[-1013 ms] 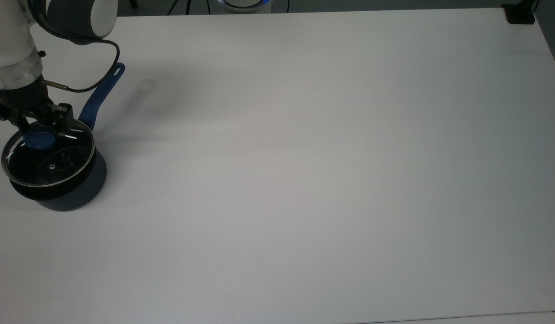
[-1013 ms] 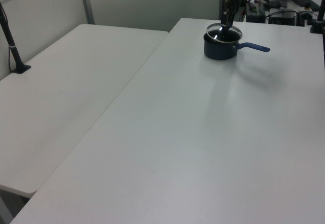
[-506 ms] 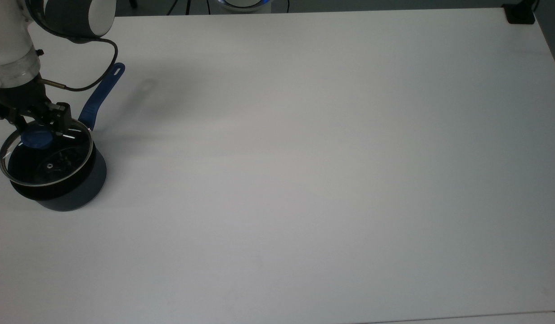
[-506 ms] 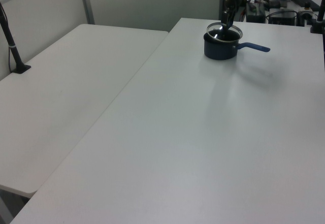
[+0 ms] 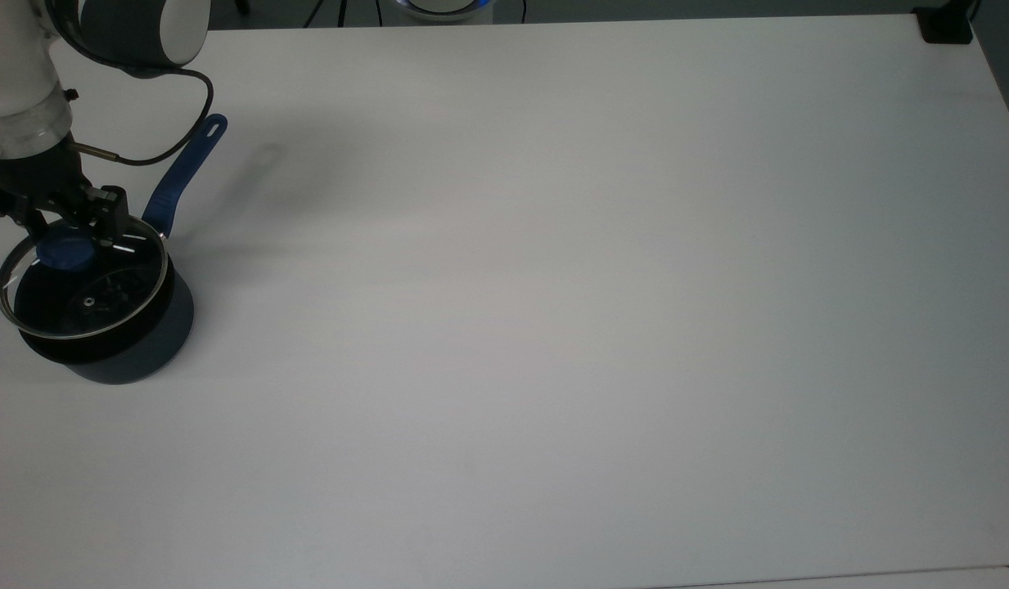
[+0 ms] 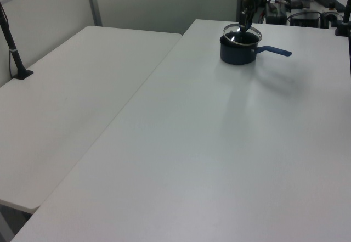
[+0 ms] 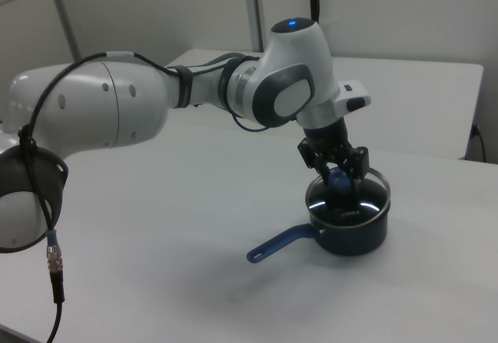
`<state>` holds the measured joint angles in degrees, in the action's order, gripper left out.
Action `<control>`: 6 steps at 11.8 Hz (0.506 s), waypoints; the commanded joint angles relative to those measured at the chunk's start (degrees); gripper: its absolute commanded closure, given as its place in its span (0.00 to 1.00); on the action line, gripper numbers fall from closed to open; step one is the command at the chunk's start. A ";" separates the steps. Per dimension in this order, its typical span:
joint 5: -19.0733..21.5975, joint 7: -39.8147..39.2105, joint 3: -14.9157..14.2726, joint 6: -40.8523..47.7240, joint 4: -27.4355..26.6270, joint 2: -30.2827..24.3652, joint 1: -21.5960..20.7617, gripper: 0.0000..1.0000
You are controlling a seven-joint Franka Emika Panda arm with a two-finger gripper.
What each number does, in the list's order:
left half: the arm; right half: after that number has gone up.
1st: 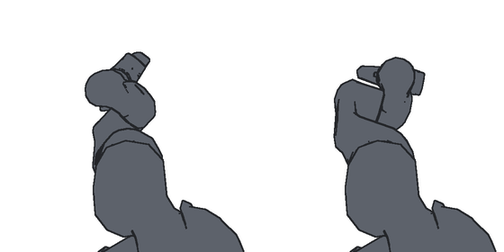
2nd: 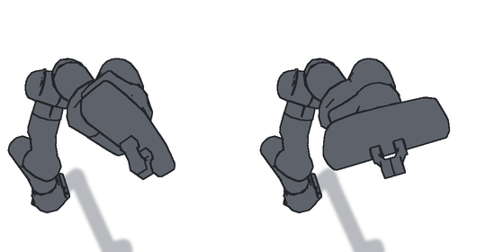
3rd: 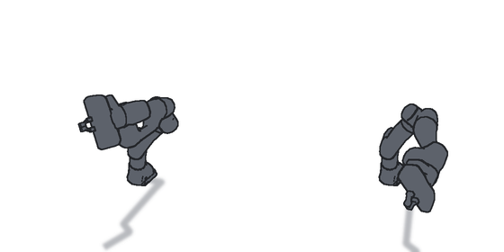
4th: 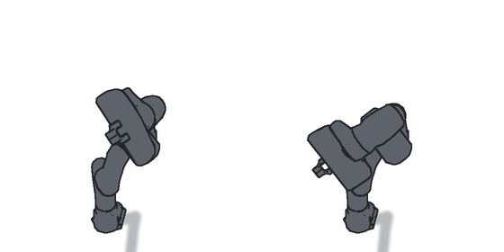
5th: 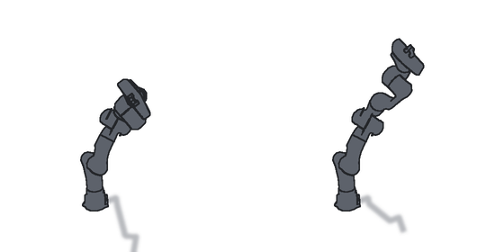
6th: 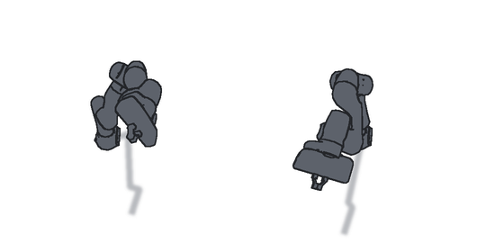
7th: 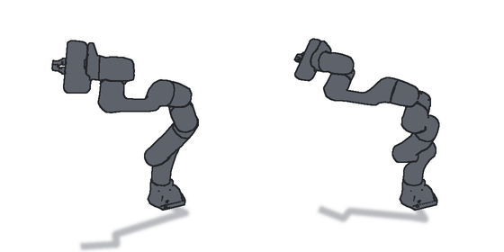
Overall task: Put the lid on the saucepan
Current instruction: 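Lower the lid onto the saucepan rim and adjust its seating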
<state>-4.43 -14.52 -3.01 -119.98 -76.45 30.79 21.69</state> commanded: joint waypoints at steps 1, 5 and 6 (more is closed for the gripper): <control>-0.05 1.49 0.28 -0.87 -0.64 -1.18 0.11 0.61; -0.22 2.56 0.28 -2.63 -0.90 -1.00 0.11 0.61; -0.40 2.47 0.28 -2.63 -1.16 -1.00 0.02 0.61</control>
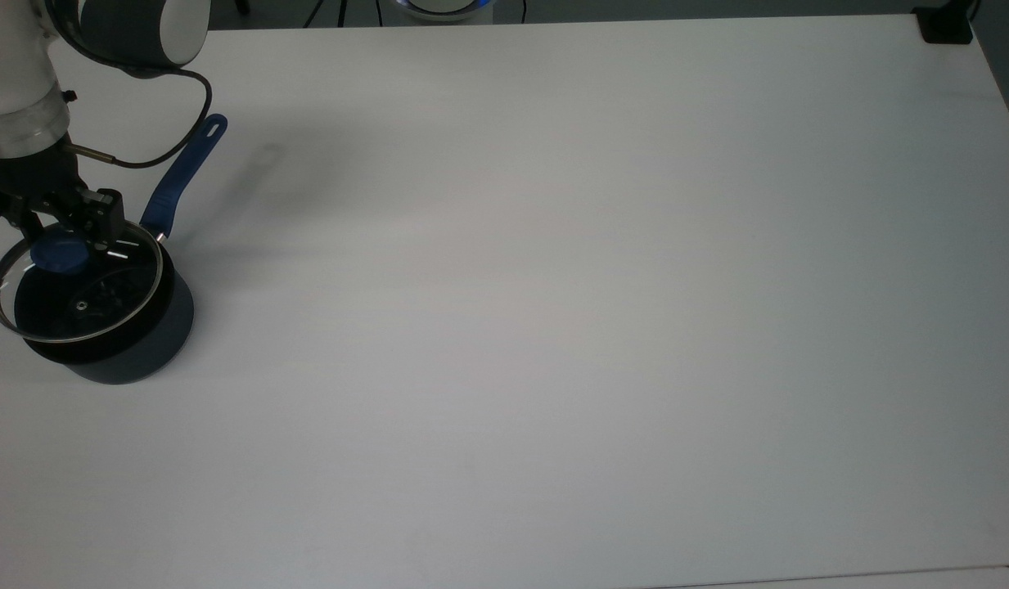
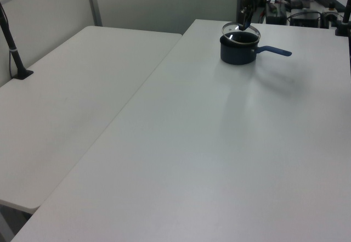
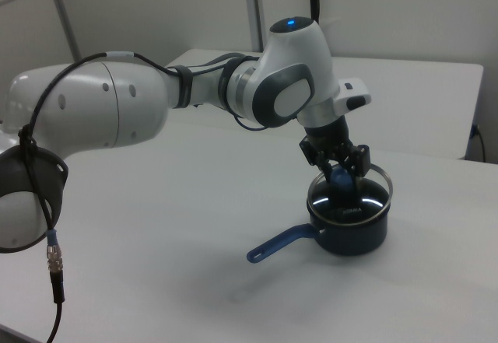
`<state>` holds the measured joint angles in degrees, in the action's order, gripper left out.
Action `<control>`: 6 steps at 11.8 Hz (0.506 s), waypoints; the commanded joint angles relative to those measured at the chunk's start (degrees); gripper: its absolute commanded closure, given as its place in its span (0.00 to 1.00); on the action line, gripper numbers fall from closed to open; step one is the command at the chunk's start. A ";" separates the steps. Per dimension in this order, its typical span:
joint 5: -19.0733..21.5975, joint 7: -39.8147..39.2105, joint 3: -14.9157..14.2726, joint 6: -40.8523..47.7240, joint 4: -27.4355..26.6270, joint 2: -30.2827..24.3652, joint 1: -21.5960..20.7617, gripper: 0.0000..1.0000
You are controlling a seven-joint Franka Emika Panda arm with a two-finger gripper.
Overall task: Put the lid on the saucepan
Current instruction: 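Lower the lid onto the saucepan rim and adjust its seating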
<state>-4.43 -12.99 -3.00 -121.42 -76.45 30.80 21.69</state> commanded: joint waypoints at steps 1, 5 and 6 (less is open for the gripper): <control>-0.50 0.95 0.28 -1.19 -1.24 -1.01 0.02 0.61; -0.58 0.95 0.54 -1.37 -1.42 -0.75 -0.07 0.60; -0.67 0.95 0.54 -1.37 -1.42 -0.75 -0.07 0.48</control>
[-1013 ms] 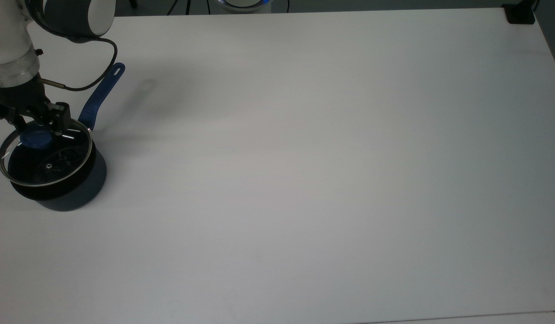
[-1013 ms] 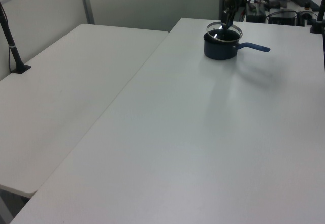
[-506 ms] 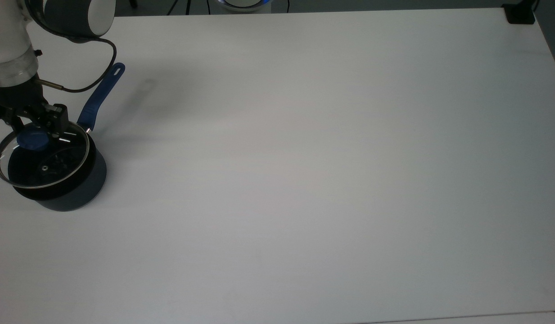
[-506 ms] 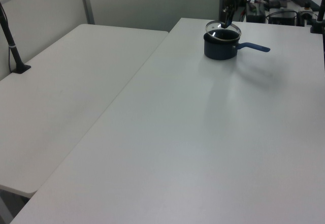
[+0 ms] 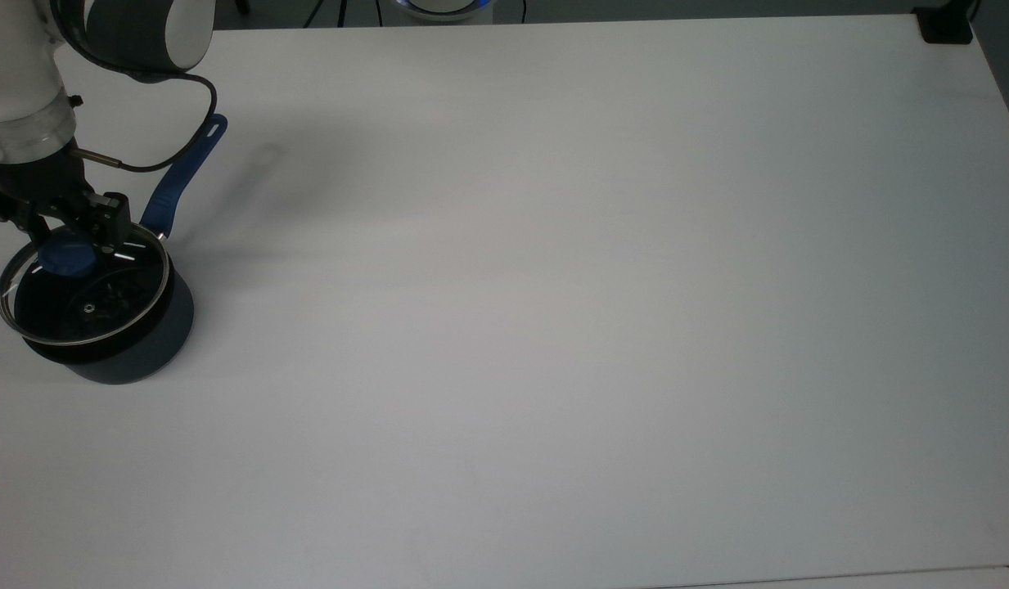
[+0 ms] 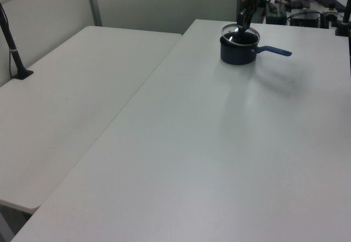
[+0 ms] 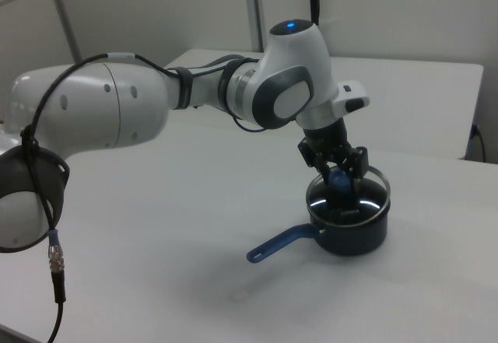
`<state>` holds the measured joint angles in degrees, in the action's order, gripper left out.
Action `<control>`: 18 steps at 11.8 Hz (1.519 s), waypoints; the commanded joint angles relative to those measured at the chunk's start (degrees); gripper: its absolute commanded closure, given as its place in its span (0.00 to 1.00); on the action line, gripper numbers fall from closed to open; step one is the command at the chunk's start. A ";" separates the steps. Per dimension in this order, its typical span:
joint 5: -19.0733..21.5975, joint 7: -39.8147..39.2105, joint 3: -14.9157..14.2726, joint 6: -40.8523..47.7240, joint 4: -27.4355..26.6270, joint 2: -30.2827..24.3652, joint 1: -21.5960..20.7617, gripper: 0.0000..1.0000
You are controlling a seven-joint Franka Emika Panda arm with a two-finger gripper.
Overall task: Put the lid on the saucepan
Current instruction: 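Lower the lid onto the saucepan rim and adjust its seating, then open the gripper, release the knob, and raise the arm away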
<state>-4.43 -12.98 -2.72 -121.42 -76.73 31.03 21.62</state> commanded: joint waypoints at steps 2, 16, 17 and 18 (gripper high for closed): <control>-0.67 1.64 0.26 -1.98 -1.15 -0.36 -0.09 0.20; 3.19 11.37 0.35 23.59 -13.88 -29.51 -12.10 0.00; 3.20 14.36 -0.44 25.25 -13.89 -30.66 -15.78 0.00; 3.28 15.52 -1.84 26.31 -13.89 -30.85 -19.48 0.00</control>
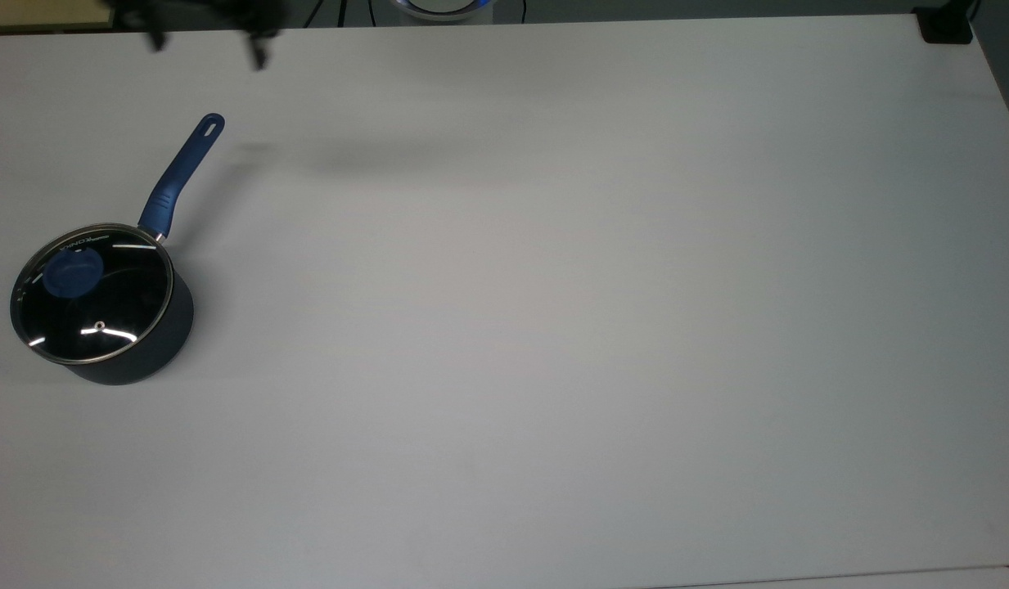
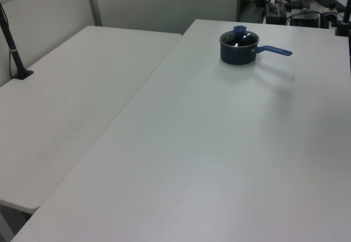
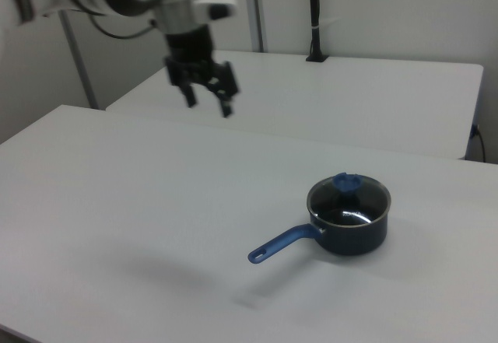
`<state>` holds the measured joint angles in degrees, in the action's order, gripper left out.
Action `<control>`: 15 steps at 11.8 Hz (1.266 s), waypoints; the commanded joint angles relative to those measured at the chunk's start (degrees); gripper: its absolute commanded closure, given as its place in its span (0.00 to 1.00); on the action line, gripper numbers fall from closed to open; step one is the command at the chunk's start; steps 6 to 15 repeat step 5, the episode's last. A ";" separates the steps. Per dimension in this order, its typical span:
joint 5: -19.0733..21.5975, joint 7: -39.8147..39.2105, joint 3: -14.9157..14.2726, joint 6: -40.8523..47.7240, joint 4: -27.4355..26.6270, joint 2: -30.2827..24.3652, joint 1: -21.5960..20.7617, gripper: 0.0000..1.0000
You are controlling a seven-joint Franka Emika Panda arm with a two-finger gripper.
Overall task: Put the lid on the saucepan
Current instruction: 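Open the gripper, release the knob, and raise the arm away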
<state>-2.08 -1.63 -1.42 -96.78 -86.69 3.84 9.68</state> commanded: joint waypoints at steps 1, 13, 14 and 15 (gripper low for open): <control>0.93 4.01 -4.36 1.51 -4.80 -3.84 -11.06 0.00; 0.40 1.81 -4.38 -1.83 -5.86 -3.14 -13.46 0.00; 0.40 1.81 -4.38 -1.83 -5.86 -3.14 -13.46 0.00; 0.40 1.81 -4.38 -1.83 -5.86 -3.14 -13.46 0.00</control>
